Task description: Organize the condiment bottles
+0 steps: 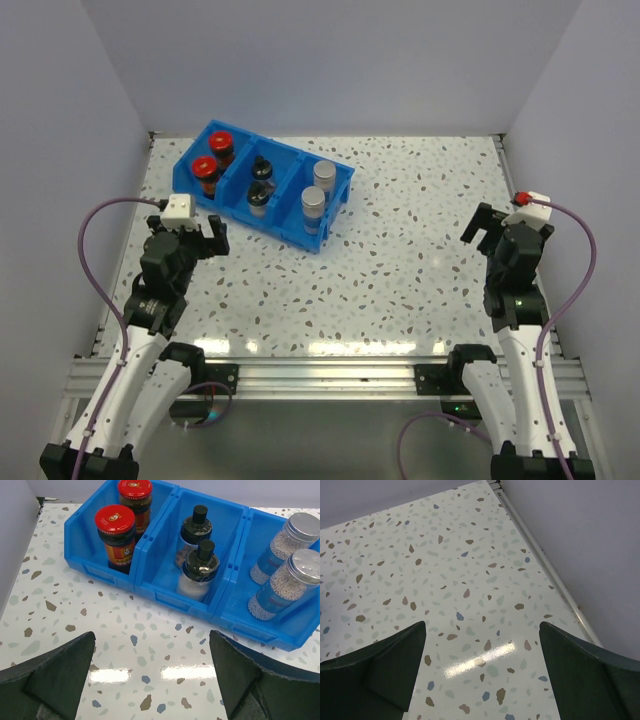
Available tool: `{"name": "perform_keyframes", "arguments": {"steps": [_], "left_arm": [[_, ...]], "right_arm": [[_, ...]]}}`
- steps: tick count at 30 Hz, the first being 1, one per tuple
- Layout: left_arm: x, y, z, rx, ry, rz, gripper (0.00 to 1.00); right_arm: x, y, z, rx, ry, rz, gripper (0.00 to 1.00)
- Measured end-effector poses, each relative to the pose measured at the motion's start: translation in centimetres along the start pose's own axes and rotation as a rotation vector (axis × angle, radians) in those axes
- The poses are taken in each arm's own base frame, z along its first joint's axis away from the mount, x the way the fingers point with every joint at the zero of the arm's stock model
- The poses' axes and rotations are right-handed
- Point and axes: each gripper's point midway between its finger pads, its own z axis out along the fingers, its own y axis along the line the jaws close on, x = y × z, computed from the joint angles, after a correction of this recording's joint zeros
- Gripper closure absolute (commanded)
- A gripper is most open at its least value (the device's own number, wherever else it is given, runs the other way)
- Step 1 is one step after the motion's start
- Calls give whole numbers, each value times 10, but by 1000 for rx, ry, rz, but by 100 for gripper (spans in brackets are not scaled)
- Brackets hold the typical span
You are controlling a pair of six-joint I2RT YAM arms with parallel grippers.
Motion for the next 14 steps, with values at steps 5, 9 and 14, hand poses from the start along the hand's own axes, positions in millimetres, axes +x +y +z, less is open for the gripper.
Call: {"name": "perform_keyframes", "arguments": {"steps": [5,9,14], "left_arm": [[-1,0,0,1,-3,0,0],[-1,0,0,1,-5,-1,0],[-1,0,0,1,-6,-1,0]], "right_arm": [[0,-1,1,6,2,2,1],[1,-1,2,7,6,3,1],[3,-2,3,13,11,5,1]]}}
